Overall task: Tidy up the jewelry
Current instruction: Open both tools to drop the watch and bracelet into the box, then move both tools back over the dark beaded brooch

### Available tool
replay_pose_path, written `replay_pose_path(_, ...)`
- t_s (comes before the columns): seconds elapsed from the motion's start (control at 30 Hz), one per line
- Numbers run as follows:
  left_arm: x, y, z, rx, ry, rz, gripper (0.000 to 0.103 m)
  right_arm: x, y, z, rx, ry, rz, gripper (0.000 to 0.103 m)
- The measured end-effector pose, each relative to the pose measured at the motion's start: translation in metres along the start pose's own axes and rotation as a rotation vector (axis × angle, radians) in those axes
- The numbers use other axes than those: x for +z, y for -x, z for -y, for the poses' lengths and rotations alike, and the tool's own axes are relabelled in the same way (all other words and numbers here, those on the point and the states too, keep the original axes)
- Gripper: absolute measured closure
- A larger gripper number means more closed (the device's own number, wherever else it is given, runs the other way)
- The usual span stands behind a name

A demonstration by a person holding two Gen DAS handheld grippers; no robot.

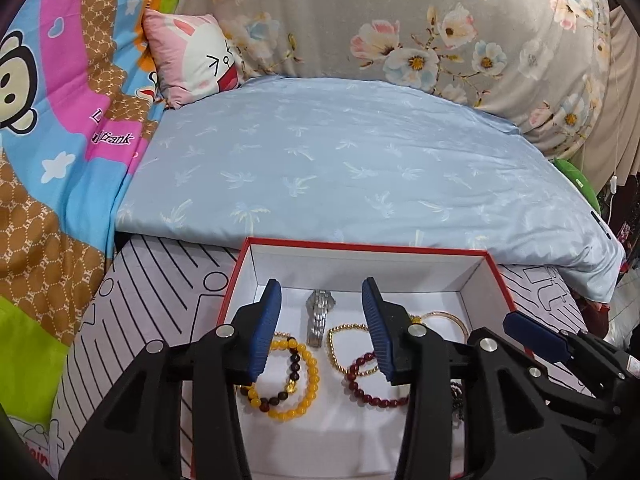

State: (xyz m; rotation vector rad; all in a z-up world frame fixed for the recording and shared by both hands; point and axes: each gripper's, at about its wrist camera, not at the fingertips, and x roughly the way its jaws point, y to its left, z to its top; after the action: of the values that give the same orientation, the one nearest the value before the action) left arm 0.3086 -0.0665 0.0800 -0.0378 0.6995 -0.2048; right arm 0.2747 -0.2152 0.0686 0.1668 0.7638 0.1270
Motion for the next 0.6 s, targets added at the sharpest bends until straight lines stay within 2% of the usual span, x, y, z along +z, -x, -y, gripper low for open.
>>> replay_pose_path(0.33,-0.031,0.043,0.008,-0.006,-0.036,-0.003,0.063,-0.035,0.046,-0.016,-0.008,0.028,0.016,0.062)
replay_pose_path(0.6,-0.066,0.078,0.005,-0.015,-0.032,-0.025,0.063,-0.071,0.073,-0.017,-0.011,0.009,-0.010,0.062)
